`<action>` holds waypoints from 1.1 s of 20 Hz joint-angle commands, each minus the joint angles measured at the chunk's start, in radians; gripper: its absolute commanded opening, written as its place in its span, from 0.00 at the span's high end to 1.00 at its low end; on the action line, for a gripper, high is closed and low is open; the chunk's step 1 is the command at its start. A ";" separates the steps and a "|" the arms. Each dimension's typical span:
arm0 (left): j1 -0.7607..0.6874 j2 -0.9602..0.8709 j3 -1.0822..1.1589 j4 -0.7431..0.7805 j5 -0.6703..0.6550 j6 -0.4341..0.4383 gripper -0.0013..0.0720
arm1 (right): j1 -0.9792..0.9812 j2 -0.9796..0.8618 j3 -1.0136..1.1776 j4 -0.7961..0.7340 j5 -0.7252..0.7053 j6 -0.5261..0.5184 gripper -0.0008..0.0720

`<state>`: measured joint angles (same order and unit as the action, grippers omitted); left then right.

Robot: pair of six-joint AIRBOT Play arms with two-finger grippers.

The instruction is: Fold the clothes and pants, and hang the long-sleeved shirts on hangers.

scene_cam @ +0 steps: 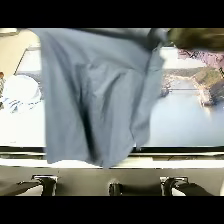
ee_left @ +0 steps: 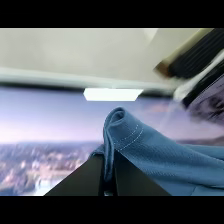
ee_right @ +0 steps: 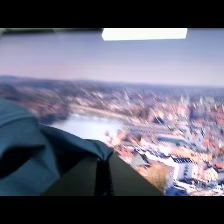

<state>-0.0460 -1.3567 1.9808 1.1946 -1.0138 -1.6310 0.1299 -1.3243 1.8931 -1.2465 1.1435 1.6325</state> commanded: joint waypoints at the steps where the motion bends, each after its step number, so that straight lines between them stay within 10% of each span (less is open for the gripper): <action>1: 0.001 -0.264 0.000 0.044 0.058 0.000 0.96 | 0.000 -0.308 0.001 0.019 -0.089 0.006 0.94; 11: -0.014 -0.641 0.000 -0.130 0.098 -0.001 0.96 | 0.000 -0.639 0.002 0.206 -0.128 0.003 0.94; 14: -0.011 -0.642 0.003 -0.158 0.089 -0.001 0.94 | -0.011 -0.599 0.002 0.200 -0.101 -0.002 0.38; 15: -0.006 -0.642 0.013 -0.172 0.064 -0.002 0.77 | -0.028 -0.569 0.002 0.187 -0.069 -0.025 0.31; 17: 0.017 -0.632 0.049 -0.175 -0.018 -0.038 0.03 | -0.087 -0.504 0.002 0.144 0.028 -0.097 0.30; 22: 0.130 -0.483 0.030 -0.092 -0.341 -0.046 0.03 | -0.344 -0.434 -0.035 0.228 0.306 -0.276 0.23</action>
<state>0.0330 -1.9099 2.0201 1.0462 -1.1603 -1.6684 -0.0891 -1.7870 1.8843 -1.0973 1.3003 1.4521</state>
